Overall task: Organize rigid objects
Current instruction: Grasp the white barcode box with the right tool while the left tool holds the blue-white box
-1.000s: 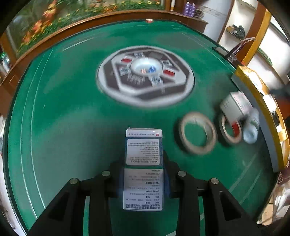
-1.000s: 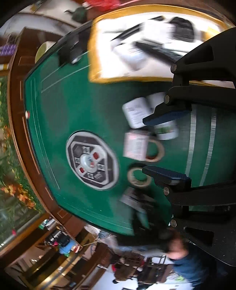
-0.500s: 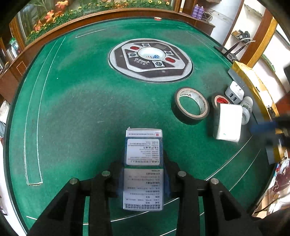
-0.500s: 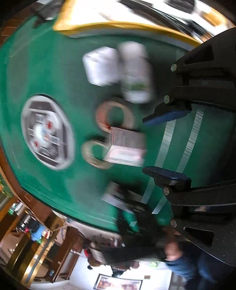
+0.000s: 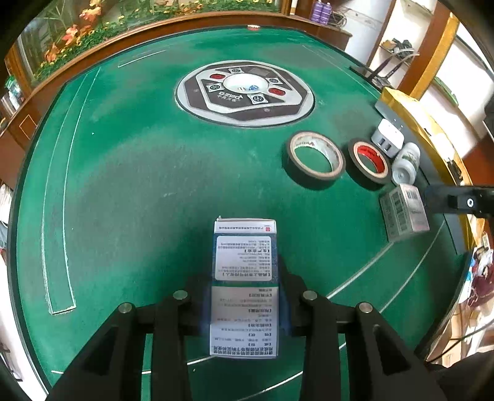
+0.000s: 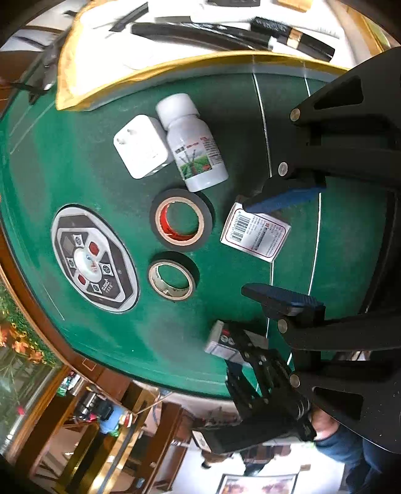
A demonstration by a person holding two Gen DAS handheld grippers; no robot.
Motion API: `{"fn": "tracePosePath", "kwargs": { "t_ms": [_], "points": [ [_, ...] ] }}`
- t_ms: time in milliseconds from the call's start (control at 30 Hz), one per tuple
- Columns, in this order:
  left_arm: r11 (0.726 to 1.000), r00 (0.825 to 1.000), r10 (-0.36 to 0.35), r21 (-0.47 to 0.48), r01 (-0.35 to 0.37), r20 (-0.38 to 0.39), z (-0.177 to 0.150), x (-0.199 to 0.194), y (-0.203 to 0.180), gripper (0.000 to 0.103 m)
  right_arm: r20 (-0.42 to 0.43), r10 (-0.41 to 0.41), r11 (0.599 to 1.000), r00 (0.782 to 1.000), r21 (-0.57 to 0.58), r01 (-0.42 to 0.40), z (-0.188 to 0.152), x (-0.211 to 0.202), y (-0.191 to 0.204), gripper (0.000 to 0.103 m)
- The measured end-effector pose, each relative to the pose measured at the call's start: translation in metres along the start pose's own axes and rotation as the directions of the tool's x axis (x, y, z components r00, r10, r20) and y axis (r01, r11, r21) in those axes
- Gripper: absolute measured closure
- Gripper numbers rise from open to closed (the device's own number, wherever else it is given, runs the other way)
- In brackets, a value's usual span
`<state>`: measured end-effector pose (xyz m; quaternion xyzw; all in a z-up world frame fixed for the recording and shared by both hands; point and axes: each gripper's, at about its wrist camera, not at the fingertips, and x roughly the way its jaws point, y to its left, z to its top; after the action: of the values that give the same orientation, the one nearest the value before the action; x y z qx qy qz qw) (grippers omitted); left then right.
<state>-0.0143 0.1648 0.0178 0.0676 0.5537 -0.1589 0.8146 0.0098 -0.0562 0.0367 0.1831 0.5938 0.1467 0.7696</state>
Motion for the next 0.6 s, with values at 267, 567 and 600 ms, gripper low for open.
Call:
{"fn": "tracePosePath", "kwargs": {
  "t_ms": [267,567,600],
  "points": [
    [0.999,1.000,-0.005,0.034,0.004,0.010,-0.007,-0.003,0.001,0.069,-0.008,-0.144,0.989,0.990,0.045,0.144,-0.002,0.009,0.003,0.056],
    [0.998,0.999,-0.029,0.059,0.027,0.032,-0.009,-0.007,-0.007,0.069,-0.031,-0.176,0.979,0.984,0.099,0.179,-0.014,0.020,-0.002,0.063],
    [0.998,0.999,-0.034,0.061,0.032,0.036,-0.008,-0.008,-0.008,0.069,-0.021,-0.169,0.980,0.985,0.103,0.171,-0.016,0.016,-0.004,0.063]
  ]
}}
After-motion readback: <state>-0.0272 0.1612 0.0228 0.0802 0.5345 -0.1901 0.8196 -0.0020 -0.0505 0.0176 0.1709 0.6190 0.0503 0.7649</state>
